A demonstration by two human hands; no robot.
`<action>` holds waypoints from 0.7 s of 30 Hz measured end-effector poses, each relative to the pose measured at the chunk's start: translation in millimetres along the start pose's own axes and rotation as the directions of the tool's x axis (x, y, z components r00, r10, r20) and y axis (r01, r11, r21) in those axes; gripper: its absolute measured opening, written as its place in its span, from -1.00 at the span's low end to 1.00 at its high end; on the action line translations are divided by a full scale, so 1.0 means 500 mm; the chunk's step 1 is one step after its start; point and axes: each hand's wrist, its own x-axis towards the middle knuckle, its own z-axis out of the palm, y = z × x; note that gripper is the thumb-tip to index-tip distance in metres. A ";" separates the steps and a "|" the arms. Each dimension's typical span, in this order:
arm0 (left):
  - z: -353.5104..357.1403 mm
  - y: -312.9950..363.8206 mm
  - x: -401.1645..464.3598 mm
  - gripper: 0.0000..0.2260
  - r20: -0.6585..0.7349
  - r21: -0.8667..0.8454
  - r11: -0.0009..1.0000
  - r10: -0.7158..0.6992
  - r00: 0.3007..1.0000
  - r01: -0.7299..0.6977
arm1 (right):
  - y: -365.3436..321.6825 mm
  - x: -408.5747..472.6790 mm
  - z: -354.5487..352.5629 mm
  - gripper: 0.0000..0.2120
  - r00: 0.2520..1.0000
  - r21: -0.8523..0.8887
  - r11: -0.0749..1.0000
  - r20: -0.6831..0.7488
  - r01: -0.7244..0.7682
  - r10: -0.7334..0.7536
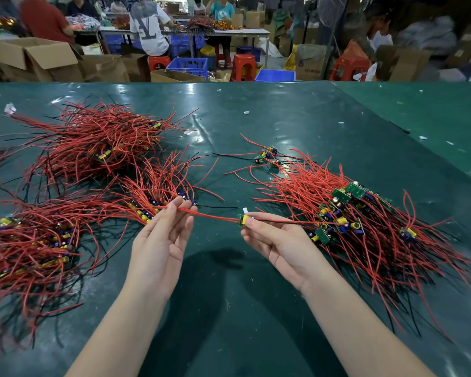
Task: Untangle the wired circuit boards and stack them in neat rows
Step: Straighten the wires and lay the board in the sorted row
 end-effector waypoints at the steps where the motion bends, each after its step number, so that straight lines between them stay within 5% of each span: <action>1: 0.000 0.000 0.000 -0.86 -0.006 0.001 1.000 0.010 1.000 -0.010 | 0.001 0.000 0.000 -0.81 1.000 -0.009 1.000 0.000 0.004 -0.004; 16: -0.002 0.010 -0.002 -0.88 -0.054 0.045 0.994 0.105 0.993 -0.102 | 0.003 -0.004 0.005 -0.75 0.999 -0.114 0.993 0.020 0.031 -0.029; 21: -0.006 0.007 0.000 -0.86 -0.015 0.274 0.921 0.294 0.956 -0.279 | -0.001 -0.005 0.008 -0.80 1.000 -0.072 0.997 0.021 0.000 0.002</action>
